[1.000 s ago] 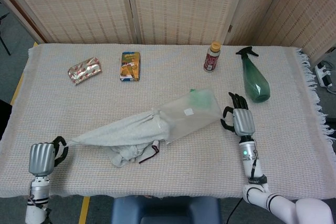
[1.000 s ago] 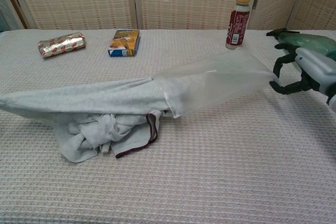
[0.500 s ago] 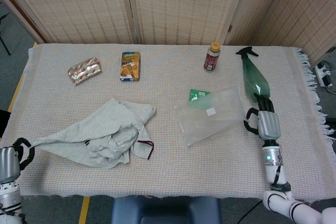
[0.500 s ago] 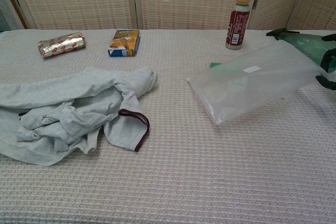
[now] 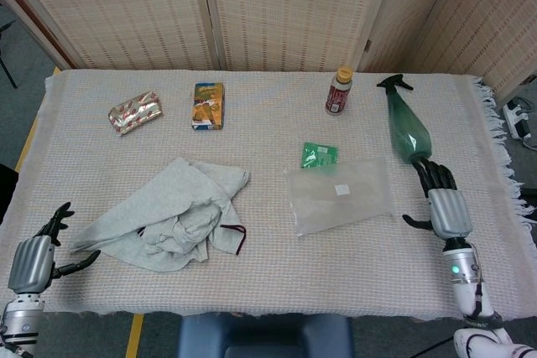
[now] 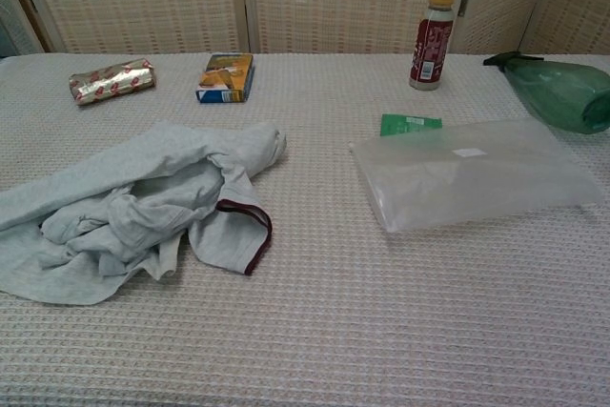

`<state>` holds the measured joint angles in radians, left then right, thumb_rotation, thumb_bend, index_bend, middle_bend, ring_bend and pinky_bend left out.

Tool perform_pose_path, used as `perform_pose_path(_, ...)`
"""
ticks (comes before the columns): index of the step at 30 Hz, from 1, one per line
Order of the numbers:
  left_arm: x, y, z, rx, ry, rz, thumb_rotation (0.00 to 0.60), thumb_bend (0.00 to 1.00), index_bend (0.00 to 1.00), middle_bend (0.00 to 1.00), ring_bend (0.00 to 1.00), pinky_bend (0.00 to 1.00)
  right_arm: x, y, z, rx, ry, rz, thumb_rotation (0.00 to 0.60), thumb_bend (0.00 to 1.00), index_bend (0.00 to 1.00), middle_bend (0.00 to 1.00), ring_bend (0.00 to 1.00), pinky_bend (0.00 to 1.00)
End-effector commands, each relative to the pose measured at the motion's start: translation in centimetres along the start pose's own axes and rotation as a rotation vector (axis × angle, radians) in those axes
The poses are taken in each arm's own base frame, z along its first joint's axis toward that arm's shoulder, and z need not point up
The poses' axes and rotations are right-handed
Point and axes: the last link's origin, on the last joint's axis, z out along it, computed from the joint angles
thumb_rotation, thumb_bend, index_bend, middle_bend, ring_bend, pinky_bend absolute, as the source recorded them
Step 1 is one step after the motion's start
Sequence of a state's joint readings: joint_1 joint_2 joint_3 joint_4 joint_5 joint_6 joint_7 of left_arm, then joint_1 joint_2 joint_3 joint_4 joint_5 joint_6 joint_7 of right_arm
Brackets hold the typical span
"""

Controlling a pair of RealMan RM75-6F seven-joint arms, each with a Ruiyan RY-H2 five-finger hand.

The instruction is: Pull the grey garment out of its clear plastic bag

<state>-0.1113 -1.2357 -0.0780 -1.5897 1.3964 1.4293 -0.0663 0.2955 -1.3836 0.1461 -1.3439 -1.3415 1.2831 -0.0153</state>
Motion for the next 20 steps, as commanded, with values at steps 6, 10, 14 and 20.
perform_pose_path(6, 4.9, -0.7, -3.3, 0.107, 0.116, 0.221, 0.296, 0.15, 0.1, 0.1, 0.09, 0.21, 6.7, 2.6, -10.7, -0.111, 0.073, -0.183, 0.6, 0.06, 0.0, 0.0, 0.0, 0.0)
perform_pose_path(10, 5.7, 0.1, -4.3, 0.044, 0.114, 0.222, 0.293, 0.15, 0.15, 0.1, 0.07, 0.19, 7.5, 3.1, -13.4, -0.084, 0.088, -0.173, 0.6, 0.06, 0.0, 0.0, 0.0, 0.0)
perform_pose_path(14, 6.3, 0.2, -4.9, 0.031, 0.119, 0.228, 0.294, 0.15, 0.21, 0.11, 0.07, 0.17, 8.0, 3.4, -13.8, -0.077, 0.089, -0.137, 0.6, 0.05, 0.0, 0.0, 0.0, 0.0)
perform_pose_path(20, 6.1, 0.0, -5.0, 0.055, 0.122, 0.266, 0.295, 0.15, 0.23, 0.13, 0.06, 0.15, 8.1, 3.5, -13.6, -0.068, 0.066, -0.116, 0.6, 0.05, 0.0, 0.0, 0.0, 0.0)
